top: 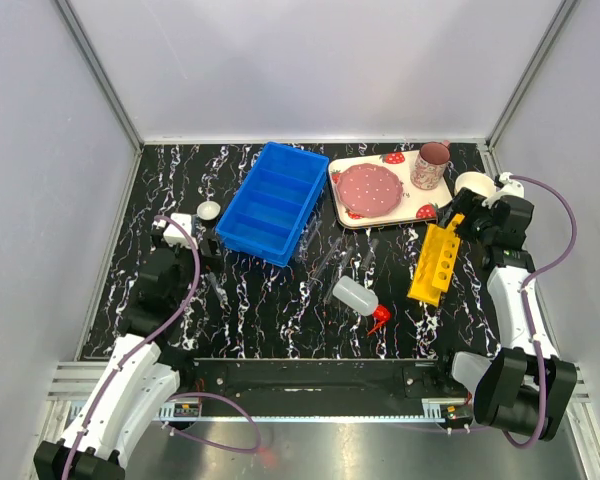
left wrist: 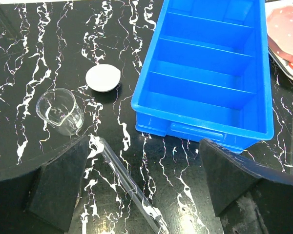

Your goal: Organize the chemistry lab equipment

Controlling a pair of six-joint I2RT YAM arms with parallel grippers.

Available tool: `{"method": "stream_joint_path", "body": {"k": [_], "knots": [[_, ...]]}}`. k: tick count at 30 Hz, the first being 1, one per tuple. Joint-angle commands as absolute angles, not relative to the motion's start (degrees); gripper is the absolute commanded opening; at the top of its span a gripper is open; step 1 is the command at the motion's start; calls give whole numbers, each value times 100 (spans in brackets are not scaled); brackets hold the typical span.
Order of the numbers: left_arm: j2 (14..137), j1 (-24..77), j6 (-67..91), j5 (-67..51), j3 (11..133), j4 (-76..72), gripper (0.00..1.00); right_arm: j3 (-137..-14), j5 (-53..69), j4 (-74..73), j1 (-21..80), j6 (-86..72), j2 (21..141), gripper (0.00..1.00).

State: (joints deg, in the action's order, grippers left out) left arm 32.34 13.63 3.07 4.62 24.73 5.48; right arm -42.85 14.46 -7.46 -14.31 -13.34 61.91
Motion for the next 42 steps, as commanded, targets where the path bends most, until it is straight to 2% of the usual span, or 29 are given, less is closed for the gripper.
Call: {"method": "stream_joint_path", "body": {"k": [1,7,13,16,19,26,35,40,42], "knots": [[3234,1380,562,431,2847,474,99,-4570,1564,-589,-1450,-1328,6012,99],[3690,1371,1449,71,3707,1527,99,-4518,2635,-624,-1441,-590,5941,100],[3710,1354,2249,-184,4166,2785,99,-4456,4846,-896,-1441,665,5950,100],[3639,1354,2627,-404,4157,3022,99,-4465,5482,-1194,-1441,1149,5915,100],[3726,1362,3144,-492,4157,3277,99,-4500,5668,-1581,-1441,1658,5862,100],[4358,1362,3823,351,4140,3691,99,-4720,5230,-1924,-1441,1837,5897,100],[6274,1354,4289,1397,4245,3692,99,-4772,5027,-2039,-1441,1925,5766,100],[7153,1354,4385,1433,4324,3244,91,-4772,4975,-2066,-1441,1942,5783,100],[7451,1354,4421,1415,4368,3182,82,-4781,4983,-2092,-1441,1942,5792,100]]}}
